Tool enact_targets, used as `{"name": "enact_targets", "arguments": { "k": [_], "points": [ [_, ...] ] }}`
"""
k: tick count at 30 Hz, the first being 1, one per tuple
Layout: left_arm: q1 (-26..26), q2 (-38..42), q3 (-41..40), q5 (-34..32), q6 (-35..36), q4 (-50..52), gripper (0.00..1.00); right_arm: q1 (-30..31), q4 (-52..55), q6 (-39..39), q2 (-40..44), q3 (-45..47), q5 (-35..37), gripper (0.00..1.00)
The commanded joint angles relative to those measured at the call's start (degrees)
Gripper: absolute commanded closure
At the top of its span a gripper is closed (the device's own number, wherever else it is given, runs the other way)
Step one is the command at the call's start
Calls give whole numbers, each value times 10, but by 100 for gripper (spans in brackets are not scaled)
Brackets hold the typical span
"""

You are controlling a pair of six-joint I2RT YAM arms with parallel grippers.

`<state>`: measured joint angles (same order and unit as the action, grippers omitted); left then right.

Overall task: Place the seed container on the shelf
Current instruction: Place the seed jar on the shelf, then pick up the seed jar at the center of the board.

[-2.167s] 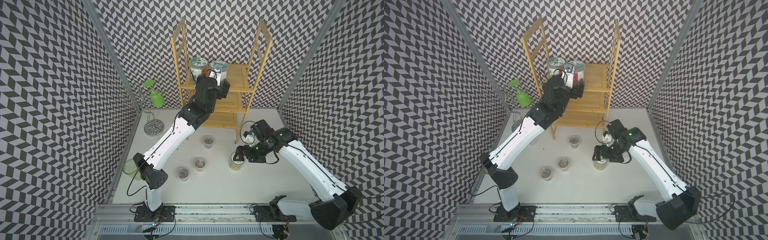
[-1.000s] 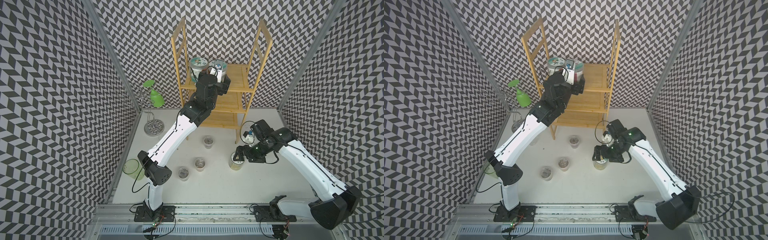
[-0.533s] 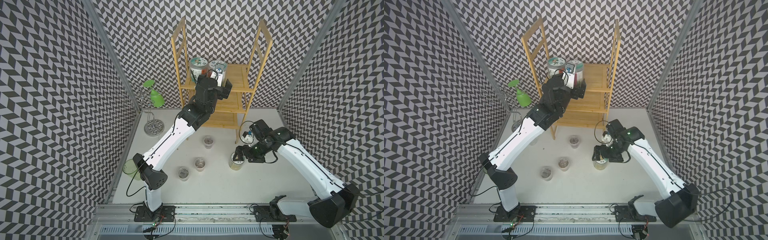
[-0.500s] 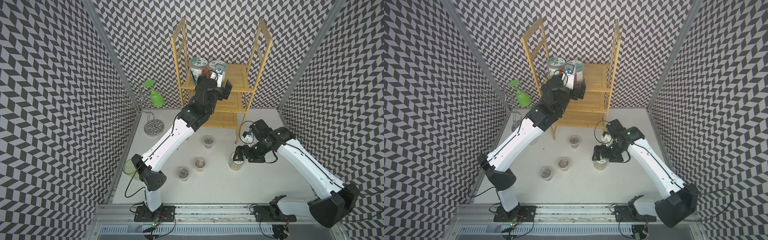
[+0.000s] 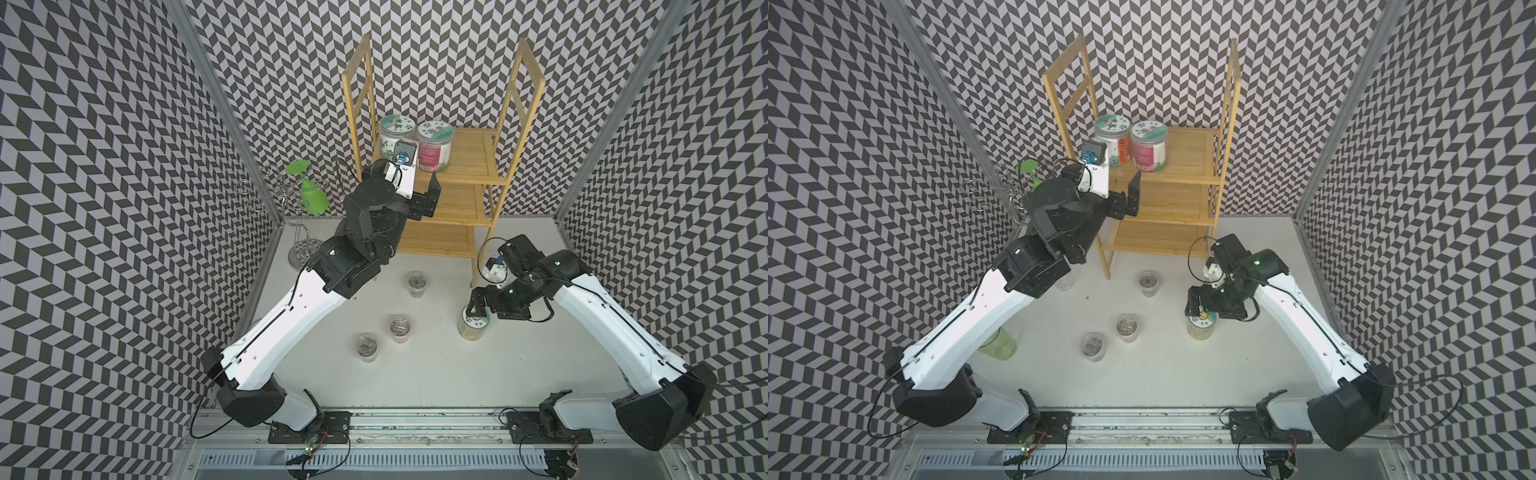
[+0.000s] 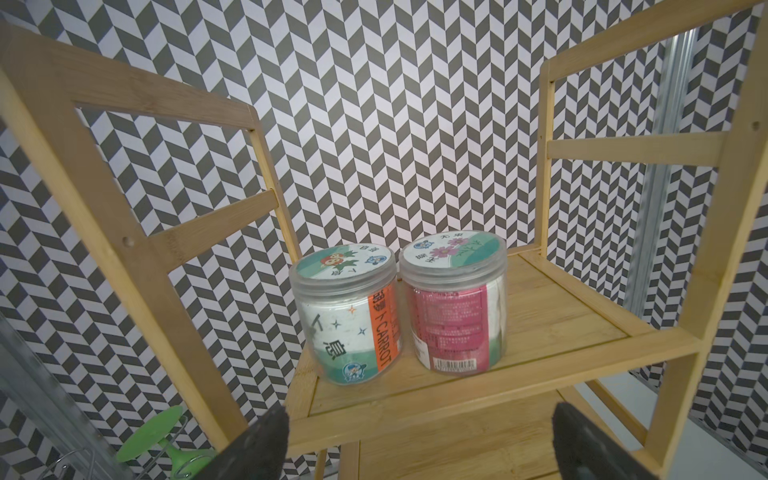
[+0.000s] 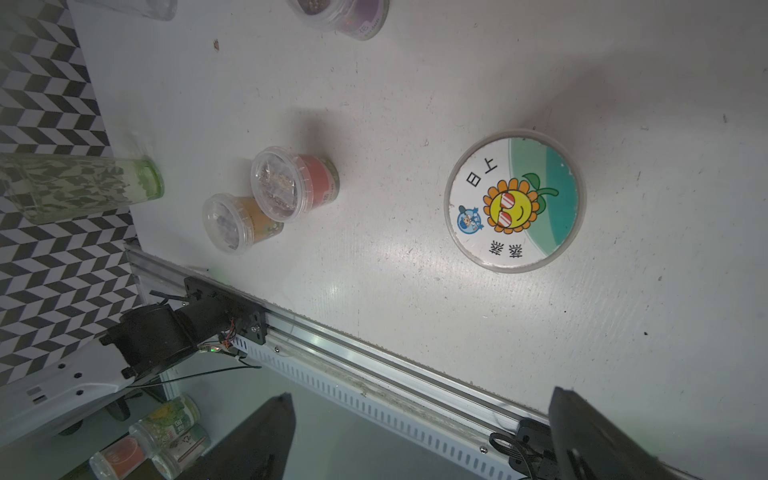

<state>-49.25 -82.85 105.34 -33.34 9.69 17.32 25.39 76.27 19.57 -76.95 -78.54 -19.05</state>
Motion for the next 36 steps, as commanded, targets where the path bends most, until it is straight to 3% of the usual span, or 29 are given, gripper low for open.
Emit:
{"name": "enact_targets", "arguments": {
  "k": [1, 7, 16, 21, 27, 36],
  "points": [
    [-9, 51, -38, -13, -17, 23, 2, 3, -13, 13, 15, -4, 28, 0],
    [-19, 116, -92, 1, -52, 92, 5, 3, -32, 71, 38, 12, 44, 1],
    [-32, 136, -109, 78, -111, 201, 11, 1, -27, 186, 77, 36, 94, 0],
    [-50, 116, -110, 132, -136, 249, 12, -10, -26, 255, 113, 58, 133, 0],
    [-52, 76, -109, 243, -156, 288, 10, -45, -15, 353, 169, 71, 168, 0],
    [-51, -26, -44, 338, -196, 350, 20, -73, -4, 498, 238, 100, 220, 1]
  ]
}}
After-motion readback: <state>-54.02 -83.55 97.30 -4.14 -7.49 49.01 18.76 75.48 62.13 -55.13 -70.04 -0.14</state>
